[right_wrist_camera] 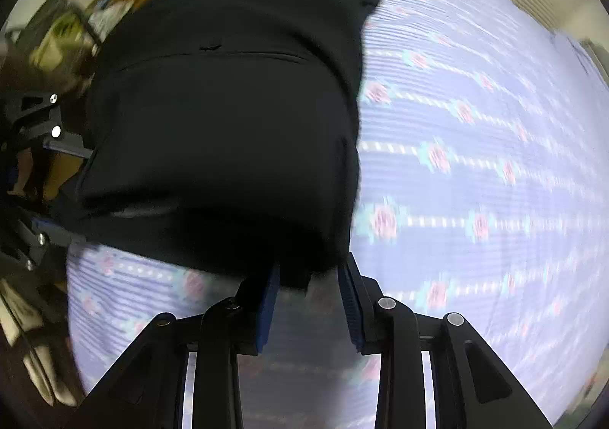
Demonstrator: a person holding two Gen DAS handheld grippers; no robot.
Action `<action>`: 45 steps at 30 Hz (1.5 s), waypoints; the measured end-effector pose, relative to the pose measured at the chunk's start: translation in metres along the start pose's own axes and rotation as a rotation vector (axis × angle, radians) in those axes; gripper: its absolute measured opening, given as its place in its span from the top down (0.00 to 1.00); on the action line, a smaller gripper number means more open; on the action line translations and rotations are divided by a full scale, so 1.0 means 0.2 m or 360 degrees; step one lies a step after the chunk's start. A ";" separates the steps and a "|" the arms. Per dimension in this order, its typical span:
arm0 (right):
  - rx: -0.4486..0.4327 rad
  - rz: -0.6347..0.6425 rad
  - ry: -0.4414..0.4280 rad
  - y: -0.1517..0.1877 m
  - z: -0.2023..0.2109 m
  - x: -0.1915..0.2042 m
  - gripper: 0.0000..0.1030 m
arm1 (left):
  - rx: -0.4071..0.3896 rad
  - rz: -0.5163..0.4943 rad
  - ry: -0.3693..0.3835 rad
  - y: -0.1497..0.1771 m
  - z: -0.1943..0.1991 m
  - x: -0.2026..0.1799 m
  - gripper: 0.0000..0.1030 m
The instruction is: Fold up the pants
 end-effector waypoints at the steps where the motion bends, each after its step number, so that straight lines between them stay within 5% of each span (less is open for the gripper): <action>1: -0.0019 -0.0082 0.0011 0.02 0.03 -0.01 0.68 | 0.0006 -0.0009 0.0007 0.00 0.05 0.02 0.37; 5: -0.0163 -0.0501 0.0077 0.10 0.22 -0.01 0.66 | -0.0017 -0.0089 0.0096 -0.06 0.31 0.14 0.30; 10: -0.0431 -0.1146 0.0180 0.19 0.43 0.16 0.37 | -0.0167 -0.0318 0.0219 -0.32 0.43 0.42 0.14; 14: -0.0673 -0.1838 0.0201 0.28 0.47 0.33 0.34 | -0.0181 -0.0557 0.0531 -0.59 0.26 0.64 0.14; 17: -0.0792 -0.2213 0.0295 0.32 0.42 0.48 0.34 | -0.0088 -0.0929 0.0855 -0.77 0.04 0.69 0.14; 21: -0.0905 -0.2621 0.0397 0.37 0.34 0.69 0.34 | 0.0083 -0.1170 0.1174 -0.96 -0.22 0.66 0.16; 29: -0.0957 -0.2813 0.0540 0.17 0.18 0.85 0.40 | 0.0252 -0.1860 0.1589 -0.91 -0.40 0.38 0.18; 31: -0.1013 -0.2857 0.0529 0.15 0.13 0.85 0.50 | 0.0321 -0.1918 0.1619 -0.88 -0.46 0.34 0.19; 35: -0.0964 -0.2897 0.0566 0.16 0.04 0.81 0.53 | 0.0384 -0.1968 0.1588 -0.85 -0.57 0.34 0.19; 39: -0.0880 -0.2816 0.0530 0.21 0.01 0.79 0.74 | 0.0429 -0.1937 0.1582 -0.84 -0.63 0.35 0.20; 45: -0.1048 -0.2700 0.0261 0.27 0.01 0.74 0.67 | 0.0442 -0.1933 0.1620 -0.81 -0.60 0.35 0.20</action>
Point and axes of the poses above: each gripper's, at about its wrist camera, not at the fingertips, and z roughly against the way its jaws point, x to its left, y to its underside, the point moved 2 cm from there along -z, roughly the way its jaws point, and after that the axes turned 6 degrees about -x, right-handed, at the moved point
